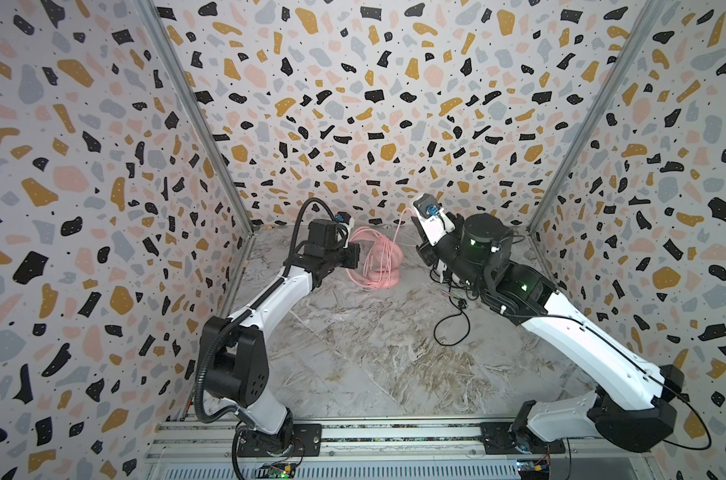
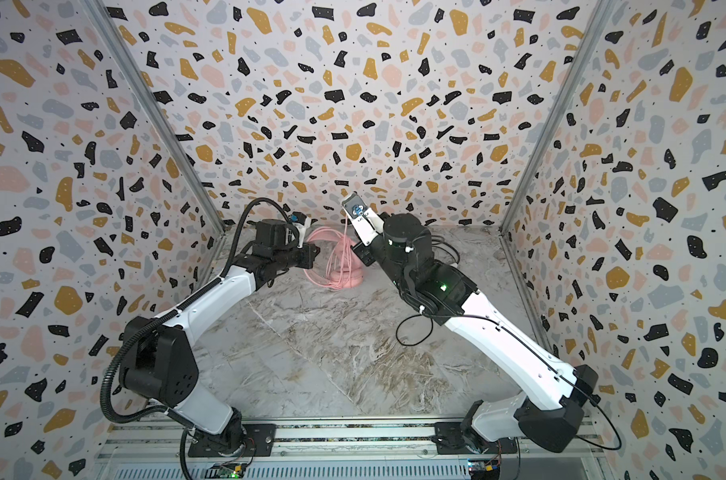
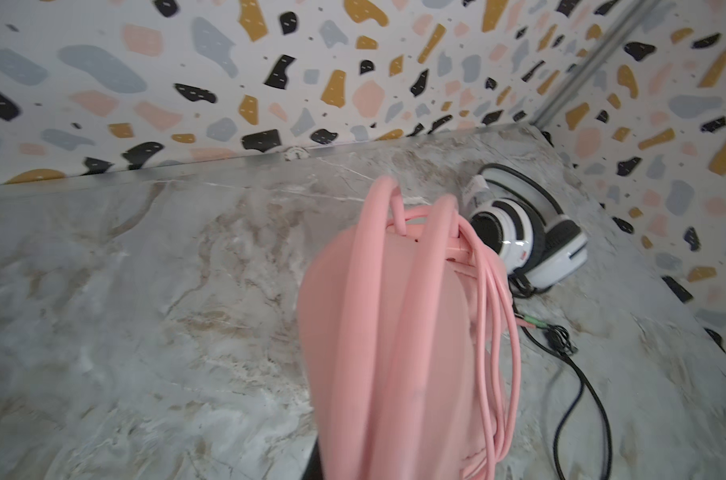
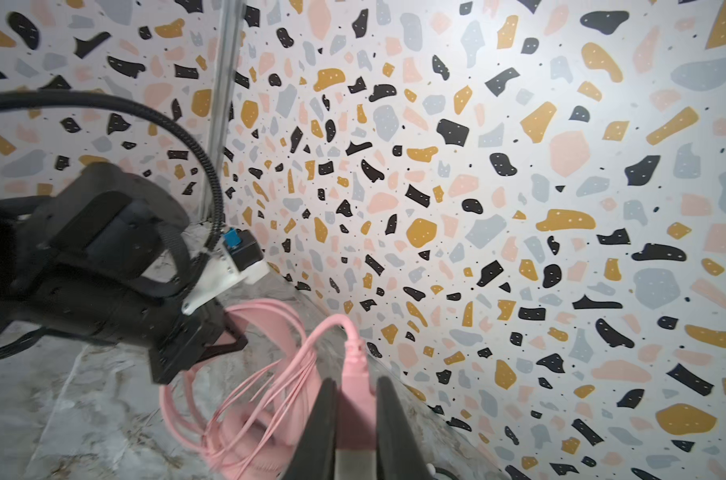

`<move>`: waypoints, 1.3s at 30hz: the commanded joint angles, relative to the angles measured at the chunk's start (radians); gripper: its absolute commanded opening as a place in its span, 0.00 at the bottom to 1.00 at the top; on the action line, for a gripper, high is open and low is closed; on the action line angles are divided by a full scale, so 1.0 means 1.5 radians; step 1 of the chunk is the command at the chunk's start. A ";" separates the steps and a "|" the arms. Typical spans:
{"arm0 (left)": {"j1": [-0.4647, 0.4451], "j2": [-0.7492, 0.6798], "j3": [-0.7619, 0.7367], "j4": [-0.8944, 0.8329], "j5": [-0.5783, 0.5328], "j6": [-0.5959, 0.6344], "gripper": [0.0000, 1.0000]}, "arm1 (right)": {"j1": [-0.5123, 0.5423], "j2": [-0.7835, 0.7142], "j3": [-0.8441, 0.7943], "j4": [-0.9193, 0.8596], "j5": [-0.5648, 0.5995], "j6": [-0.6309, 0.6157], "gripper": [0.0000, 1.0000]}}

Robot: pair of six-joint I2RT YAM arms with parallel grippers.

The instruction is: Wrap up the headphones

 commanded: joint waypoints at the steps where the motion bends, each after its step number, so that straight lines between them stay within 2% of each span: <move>1: -0.008 -0.032 -0.002 0.011 0.119 0.047 0.00 | -0.072 0.012 0.069 0.037 -0.079 0.012 0.04; 7: -0.011 -0.055 -0.032 0.035 0.325 0.033 0.00 | -0.216 0.089 0.123 0.024 -0.234 0.092 0.04; 12: -0.014 -0.078 -0.021 0.011 0.414 0.046 0.00 | -0.298 0.146 0.121 0.021 -0.345 0.143 0.04; 20: -0.014 -0.120 -0.013 0.063 0.537 0.003 0.00 | -0.368 0.192 0.034 0.067 -0.429 0.196 0.04; 25: -0.014 -0.145 -0.003 0.115 0.573 -0.045 0.00 | -0.388 0.200 -0.040 0.110 -0.475 0.224 0.04; 33: -0.013 -0.171 0.025 0.237 0.582 -0.158 0.00 | -0.395 0.190 -0.191 0.188 -0.547 0.255 0.04; 39: -0.013 -0.177 0.048 0.317 0.588 -0.225 0.00 | -0.423 0.205 -0.250 0.264 -0.669 0.294 0.04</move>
